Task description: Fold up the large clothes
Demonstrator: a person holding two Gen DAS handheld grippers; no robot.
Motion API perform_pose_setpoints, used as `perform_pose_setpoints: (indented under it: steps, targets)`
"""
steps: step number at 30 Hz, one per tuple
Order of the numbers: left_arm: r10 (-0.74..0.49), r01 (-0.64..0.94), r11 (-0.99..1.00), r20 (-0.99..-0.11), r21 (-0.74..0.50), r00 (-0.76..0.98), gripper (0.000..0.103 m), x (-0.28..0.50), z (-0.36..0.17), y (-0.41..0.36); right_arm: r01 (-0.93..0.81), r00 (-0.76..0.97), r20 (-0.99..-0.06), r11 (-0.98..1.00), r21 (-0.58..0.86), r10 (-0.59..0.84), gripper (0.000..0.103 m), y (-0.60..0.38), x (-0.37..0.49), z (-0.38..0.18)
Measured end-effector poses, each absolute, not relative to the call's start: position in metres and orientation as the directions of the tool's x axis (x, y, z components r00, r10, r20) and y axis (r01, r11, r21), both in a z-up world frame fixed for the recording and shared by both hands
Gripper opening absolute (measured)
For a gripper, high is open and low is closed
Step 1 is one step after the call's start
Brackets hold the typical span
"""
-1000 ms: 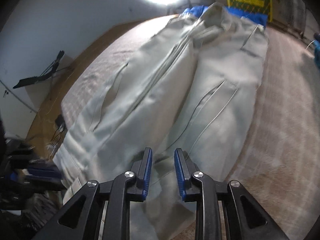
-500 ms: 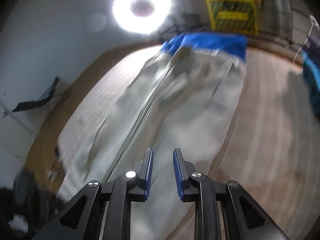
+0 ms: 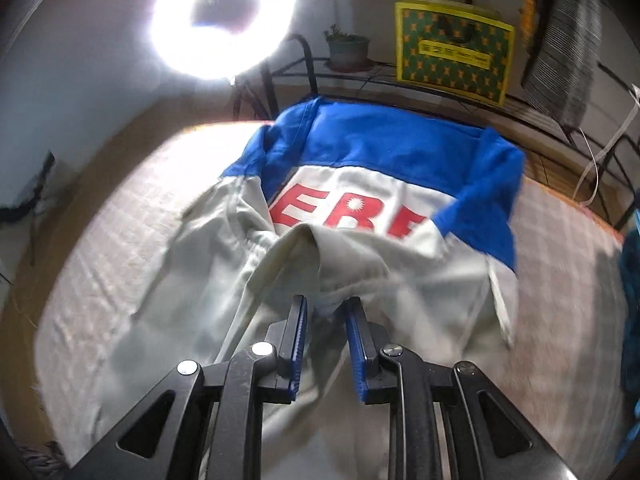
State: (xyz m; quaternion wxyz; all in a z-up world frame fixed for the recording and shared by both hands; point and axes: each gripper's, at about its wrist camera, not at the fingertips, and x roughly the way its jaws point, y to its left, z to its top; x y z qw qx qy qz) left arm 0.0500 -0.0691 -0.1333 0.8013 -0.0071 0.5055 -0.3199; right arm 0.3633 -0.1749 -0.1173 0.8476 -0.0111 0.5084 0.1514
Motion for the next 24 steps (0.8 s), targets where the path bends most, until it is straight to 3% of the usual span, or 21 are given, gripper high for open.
perform_pose_setpoints:
  steps: [10,14,24]
  targets:
    - [-0.521,0.519,0.788,-0.806,-0.33,0.279,0.002,0.049,-0.132,-0.073,-0.266,0.413,-0.888,0.959,0.095,0.203,0.02,-0.151,0.392,-0.15]
    - [-0.525,0.514,0.79,-0.803,-0.335,0.282,0.002,0.045,-0.129,-0.072,-0.257,0.43,-0.856,0.948,0.188,0.286,0.03,-0.167,0.376,-0.126]
    - [-0.472,0.519,0.819,-0.801,-0.244,0.369,0.002,0.028,-0.103,-0.069,-0.271,0.517,-0.765,0.921,0.279,0.384,0.031,-0.215,0.277,-0.026]
